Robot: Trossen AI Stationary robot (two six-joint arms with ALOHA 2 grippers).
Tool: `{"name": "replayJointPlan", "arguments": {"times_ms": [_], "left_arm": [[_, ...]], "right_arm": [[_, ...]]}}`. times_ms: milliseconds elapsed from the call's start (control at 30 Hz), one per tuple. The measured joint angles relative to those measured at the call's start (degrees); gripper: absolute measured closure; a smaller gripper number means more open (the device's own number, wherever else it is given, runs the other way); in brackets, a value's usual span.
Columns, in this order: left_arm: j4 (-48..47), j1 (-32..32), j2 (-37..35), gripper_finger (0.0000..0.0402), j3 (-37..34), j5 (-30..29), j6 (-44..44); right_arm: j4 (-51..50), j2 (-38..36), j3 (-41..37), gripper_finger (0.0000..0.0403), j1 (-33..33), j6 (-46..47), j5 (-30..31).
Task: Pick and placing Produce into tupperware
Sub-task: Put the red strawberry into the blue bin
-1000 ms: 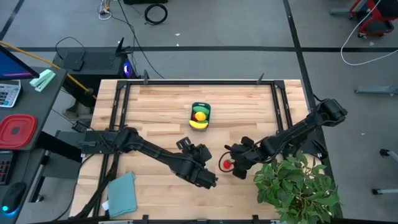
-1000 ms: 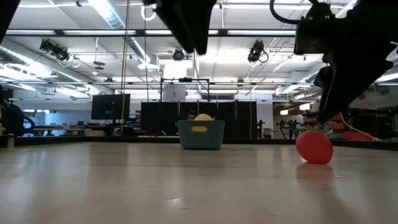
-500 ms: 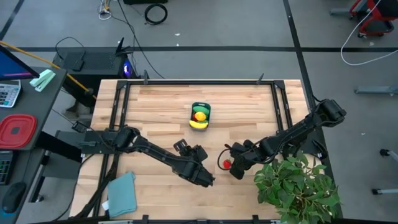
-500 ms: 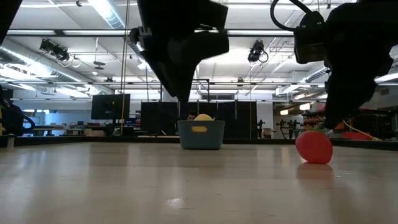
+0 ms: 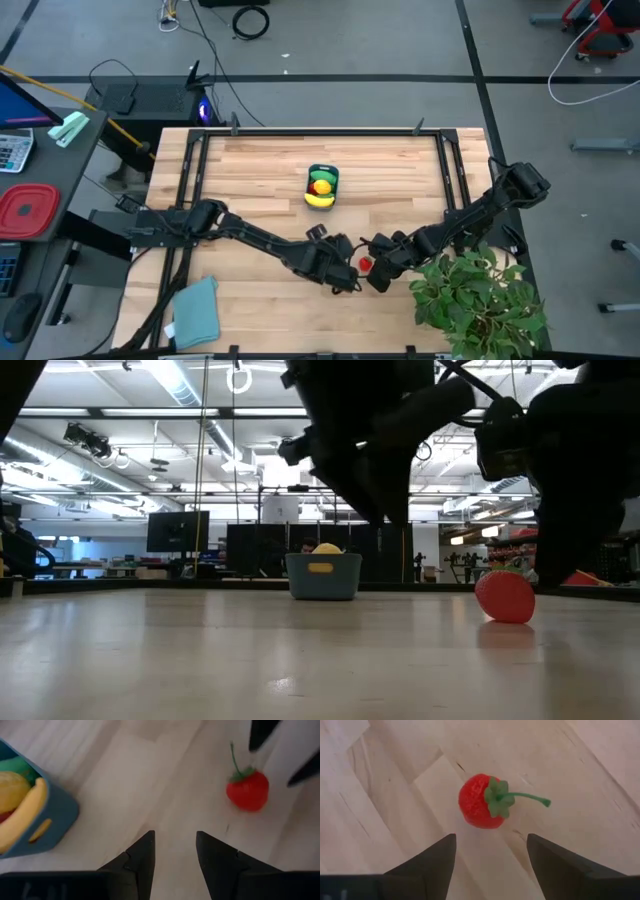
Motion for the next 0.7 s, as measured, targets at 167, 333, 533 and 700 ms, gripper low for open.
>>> {"name": "replayJointPlan", "arguments": {"times_ms": [167, 333, 533, 700], "left_arm": [[-1.5, -0.3, 0.0, 0.0248, -1.6, 1.3, 1.1], [-5.5, 0.3, 0.0, 0.0245, -2.2, 1.4, 0.0], [-9.5, 1.2, 0.0, 0.0255, -2.2, 1.2, -1.7], [-11.5, 1.8, 0.0, 0.0262, -2.2, 1.2, -1.7]], "right_arm": [[1.9, 0.0, 0.0, 0.0149, 0.3, -1.0, 0.6], [2.7, 1.5, 0.0, 0.0149, 0.3, -0.5, 1.3], [5.2, 4.5, 0.0, 0.0149, -0.3, -0.6, 2.2], [9.8, 5.6, 0.0, 0.0149, -1.0, -2.1, 3.6]]}}
